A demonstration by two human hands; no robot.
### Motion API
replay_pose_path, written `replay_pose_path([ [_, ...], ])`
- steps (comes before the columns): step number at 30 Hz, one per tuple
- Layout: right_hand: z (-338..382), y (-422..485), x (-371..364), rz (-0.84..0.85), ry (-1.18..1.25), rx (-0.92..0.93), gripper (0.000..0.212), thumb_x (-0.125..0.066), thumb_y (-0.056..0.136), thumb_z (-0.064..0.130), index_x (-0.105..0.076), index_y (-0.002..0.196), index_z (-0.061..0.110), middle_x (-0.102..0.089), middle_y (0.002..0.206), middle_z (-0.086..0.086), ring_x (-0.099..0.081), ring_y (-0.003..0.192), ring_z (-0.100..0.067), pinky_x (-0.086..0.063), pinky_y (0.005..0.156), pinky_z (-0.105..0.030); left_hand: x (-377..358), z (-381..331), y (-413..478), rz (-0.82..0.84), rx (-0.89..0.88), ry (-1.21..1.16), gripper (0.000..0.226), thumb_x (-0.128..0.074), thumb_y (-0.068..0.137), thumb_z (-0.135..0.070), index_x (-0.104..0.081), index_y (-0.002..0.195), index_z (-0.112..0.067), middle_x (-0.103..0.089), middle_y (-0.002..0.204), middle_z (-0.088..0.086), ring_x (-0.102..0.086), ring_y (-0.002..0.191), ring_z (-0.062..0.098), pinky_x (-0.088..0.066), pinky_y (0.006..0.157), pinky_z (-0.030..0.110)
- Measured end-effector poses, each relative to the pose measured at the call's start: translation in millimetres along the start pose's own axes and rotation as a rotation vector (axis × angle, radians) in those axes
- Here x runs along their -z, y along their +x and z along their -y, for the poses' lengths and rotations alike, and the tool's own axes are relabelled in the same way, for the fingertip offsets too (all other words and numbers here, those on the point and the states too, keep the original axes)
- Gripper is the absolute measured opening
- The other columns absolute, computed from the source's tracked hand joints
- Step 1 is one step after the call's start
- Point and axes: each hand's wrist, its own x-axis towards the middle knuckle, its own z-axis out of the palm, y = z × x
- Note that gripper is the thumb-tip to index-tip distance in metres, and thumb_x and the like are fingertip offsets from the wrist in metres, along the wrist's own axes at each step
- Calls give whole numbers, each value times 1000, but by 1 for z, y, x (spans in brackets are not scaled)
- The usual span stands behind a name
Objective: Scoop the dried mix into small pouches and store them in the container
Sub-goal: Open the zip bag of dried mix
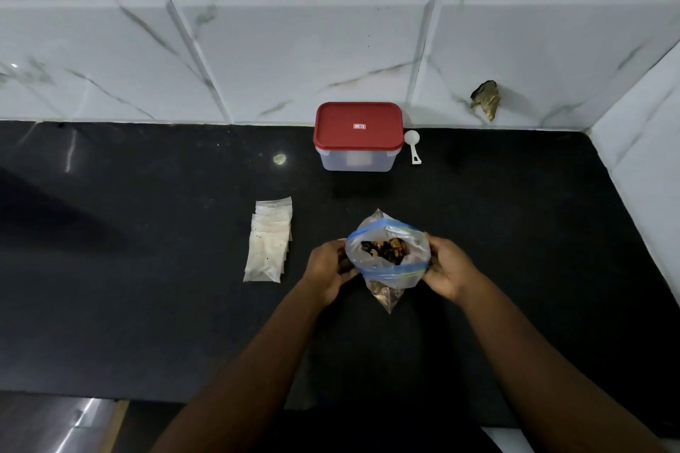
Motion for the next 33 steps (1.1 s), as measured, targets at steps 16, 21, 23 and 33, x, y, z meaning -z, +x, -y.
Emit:
replay_pose_path([
  [16,25,-1,2,-82,-1180,810,23,-74,91,22,-75,115,19,-73,104,8,-62,87,7,-48,72,-7,-19,-43,7,-6,-801,1406,30,-79,87,-27,-72,116,-23,-65,120,-3,-64,103,10,-58,91,33],
  [21,35,-4,-2,-39,-1258,714,15,-74,92,27,-78,106,23,-74,98,9,-69,94,-3,-51,79,-15,-26,-49,6,-75,-669,1446,15,-64,99,-24,-76,105,-18,-75,99,0,-72,86,10,-63,81,34],
  [23,39,-6,-3,-5,-1320,667,19,-79,87,32,-77,105,26,-74,95,11,-68,90,1,-52,77,-16,-26,-52,7,-34,-664,1409,15,-65,99,-23,-76,98,-14,-76,95,2,-71,82,8,-62,78,30],
  [33,57,-5,-12,132,-937,294,17,-58,102,25,-72,105,15,-72,100,-3,-66,90,-14,-50,74,-29,-11,-69,15,269,20,463,32,-61,101,-25,-67,127,-7,-73,116,15,-70,102,25,-58,83,36],
])
